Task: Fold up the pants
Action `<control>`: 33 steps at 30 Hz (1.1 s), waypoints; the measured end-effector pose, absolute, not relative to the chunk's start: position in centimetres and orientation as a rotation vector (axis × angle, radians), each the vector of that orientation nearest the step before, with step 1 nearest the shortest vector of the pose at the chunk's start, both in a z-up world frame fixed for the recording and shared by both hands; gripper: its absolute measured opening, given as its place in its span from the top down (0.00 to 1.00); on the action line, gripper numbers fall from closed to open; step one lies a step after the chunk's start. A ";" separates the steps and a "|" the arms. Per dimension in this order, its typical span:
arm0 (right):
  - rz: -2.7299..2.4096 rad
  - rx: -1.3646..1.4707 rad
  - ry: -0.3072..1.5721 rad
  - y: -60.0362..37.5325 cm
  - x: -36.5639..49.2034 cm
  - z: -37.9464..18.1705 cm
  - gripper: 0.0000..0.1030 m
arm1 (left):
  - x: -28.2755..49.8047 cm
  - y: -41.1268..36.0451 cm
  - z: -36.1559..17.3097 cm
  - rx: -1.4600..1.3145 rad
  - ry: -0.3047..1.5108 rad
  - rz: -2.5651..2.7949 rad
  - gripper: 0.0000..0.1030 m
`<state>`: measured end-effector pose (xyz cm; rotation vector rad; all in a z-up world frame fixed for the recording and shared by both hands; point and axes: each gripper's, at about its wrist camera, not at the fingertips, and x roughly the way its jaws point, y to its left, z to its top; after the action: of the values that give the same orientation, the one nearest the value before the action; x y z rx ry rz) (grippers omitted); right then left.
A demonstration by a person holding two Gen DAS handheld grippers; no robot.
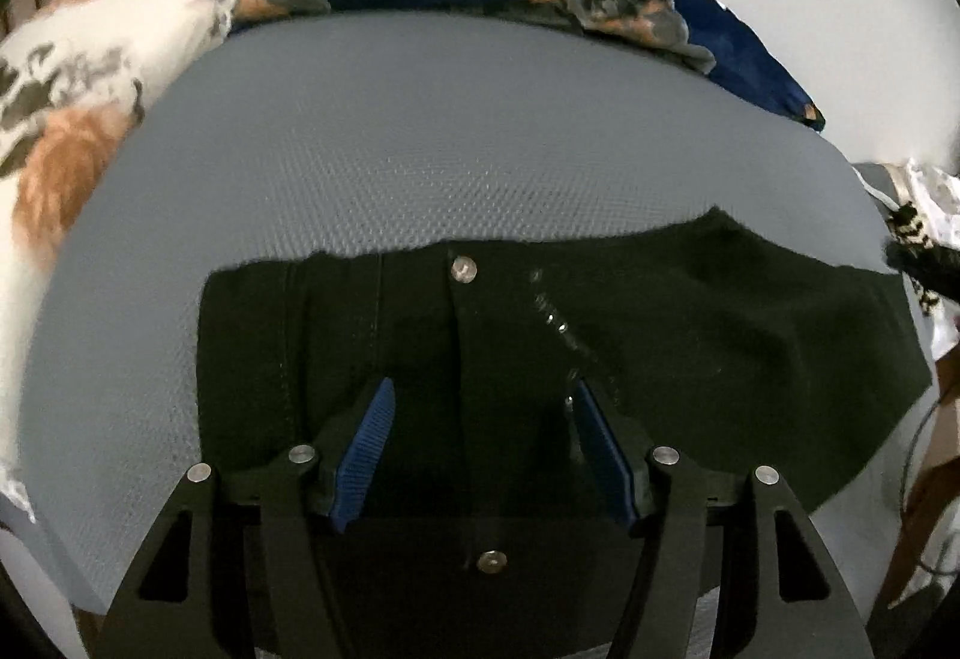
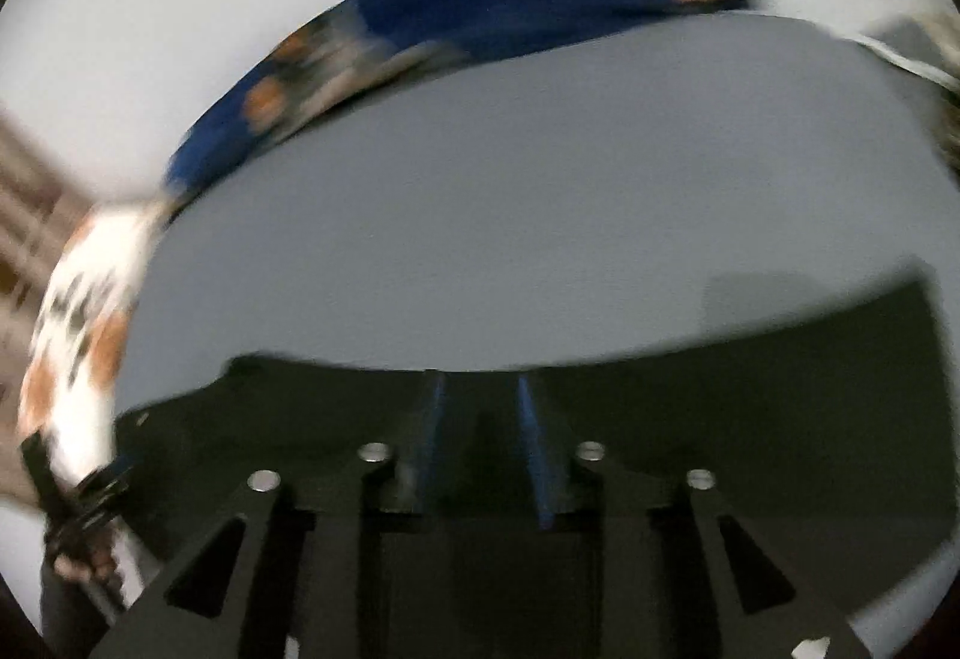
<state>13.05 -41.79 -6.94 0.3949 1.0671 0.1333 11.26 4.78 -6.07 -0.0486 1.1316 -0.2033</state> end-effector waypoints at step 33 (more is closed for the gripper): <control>0.581 0.008 1.192 -20.3 23.0 -12.4 0.93 | 8.9 5.3 -7.7 -0.061 1.162 -0.244 0.40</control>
<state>22.98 -20.30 -12.43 0.0083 1.1920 0.5814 8.92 5.32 -7.70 -0.0612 1.1623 -0.2442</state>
